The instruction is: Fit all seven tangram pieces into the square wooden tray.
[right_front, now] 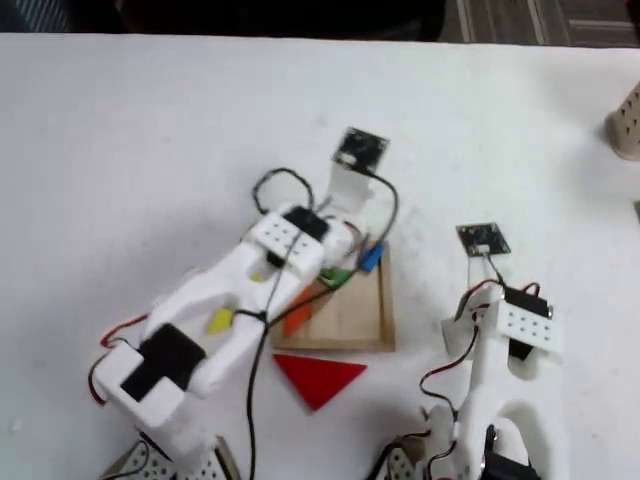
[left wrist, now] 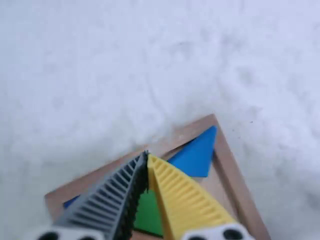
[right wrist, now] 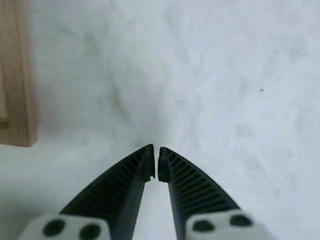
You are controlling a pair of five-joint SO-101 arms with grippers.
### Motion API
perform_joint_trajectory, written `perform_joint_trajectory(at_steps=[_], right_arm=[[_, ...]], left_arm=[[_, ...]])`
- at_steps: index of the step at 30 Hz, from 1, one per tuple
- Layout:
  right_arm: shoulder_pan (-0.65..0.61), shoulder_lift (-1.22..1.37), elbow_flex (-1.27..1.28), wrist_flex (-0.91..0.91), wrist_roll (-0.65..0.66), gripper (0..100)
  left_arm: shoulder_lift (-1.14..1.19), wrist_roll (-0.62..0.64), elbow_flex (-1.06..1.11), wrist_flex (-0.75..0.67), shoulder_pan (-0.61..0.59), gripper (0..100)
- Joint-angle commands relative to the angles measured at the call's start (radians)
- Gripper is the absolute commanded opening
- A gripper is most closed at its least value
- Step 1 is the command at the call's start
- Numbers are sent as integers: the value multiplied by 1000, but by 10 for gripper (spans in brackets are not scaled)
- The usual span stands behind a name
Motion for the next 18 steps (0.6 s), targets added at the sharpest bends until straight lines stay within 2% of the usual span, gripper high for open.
perform_joint_trajectory(at_steps=[1,4,8,18], right_arm=[[-12,-31,-5,-12,11,18],[-12,-31,-5,-12,11,18],[-12,-31,-5,-12,12,18],[-12,-31,-5,-12,12,18]], left_arm=[[-47,89,-29,-101,85,22],[13,167,-15,-189,147,22],[96,133,-23,-201,219,22],[116,133,-15,-172,156,21]])
